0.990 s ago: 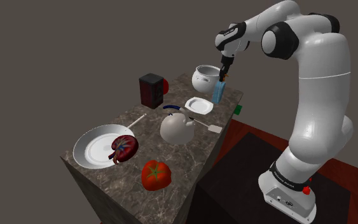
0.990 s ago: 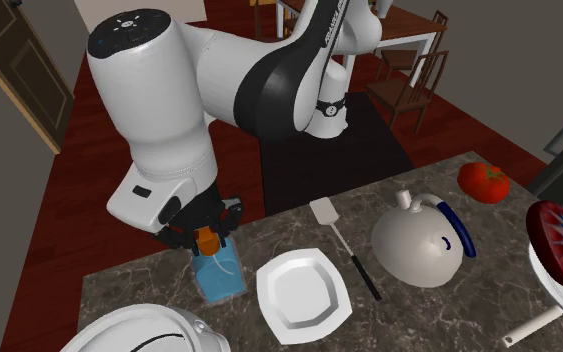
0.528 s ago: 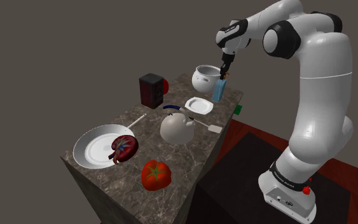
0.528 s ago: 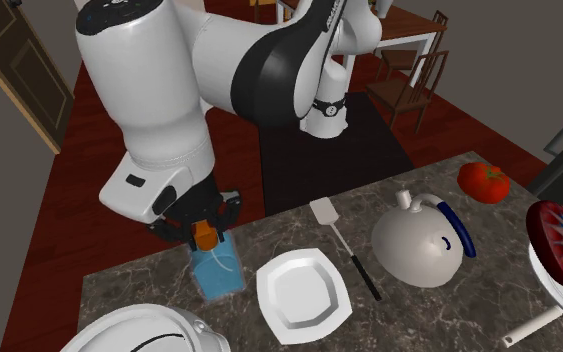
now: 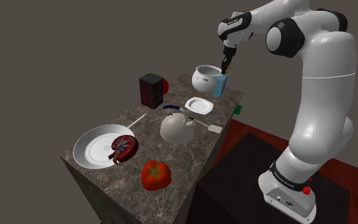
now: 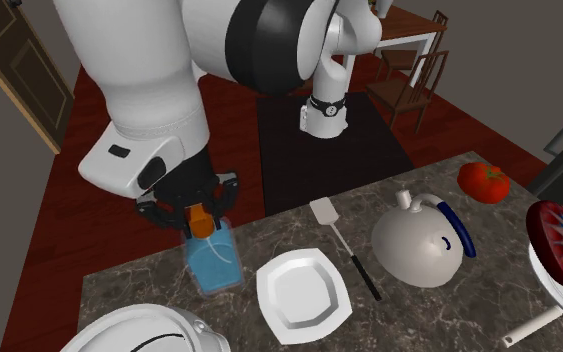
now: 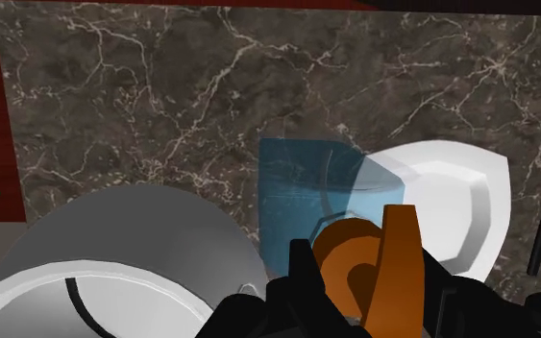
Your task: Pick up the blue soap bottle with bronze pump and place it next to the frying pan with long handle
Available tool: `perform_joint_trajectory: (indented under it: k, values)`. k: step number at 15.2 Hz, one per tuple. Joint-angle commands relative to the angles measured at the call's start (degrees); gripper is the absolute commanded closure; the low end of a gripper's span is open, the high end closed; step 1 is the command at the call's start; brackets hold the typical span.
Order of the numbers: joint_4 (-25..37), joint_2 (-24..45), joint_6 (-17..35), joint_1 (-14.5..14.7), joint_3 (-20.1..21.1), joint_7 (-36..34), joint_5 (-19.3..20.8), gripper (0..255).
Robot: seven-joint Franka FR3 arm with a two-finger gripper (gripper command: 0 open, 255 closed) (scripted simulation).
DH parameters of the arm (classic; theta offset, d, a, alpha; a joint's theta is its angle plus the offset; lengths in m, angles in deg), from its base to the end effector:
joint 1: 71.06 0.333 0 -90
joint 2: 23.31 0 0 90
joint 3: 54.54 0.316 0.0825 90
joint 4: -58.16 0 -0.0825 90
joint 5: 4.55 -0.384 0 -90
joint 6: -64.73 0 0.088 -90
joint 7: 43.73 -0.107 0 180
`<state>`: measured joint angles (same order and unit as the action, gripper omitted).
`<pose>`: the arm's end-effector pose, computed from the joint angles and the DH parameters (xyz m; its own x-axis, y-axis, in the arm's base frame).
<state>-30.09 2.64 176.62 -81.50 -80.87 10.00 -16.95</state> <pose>0.5764 -0.3581 0.4137 0.9671 0.2542 0.0101 0.2541 -0.9672 0.0036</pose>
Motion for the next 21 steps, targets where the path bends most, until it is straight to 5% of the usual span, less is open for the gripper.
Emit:
perform_joint_trajectory:
  k: [1,9,21]
  values:
    - [1.28,-0.32,-1.55,-0.07,-0.13,-0.15,0.22,255]
    - [5.94,-1.24,-6.99,-0.34,-0.47,-0.68,0.83,255]
    - [-5.71,-10.10,-2.84,12.46,2.92,-16.28,5.63,255]
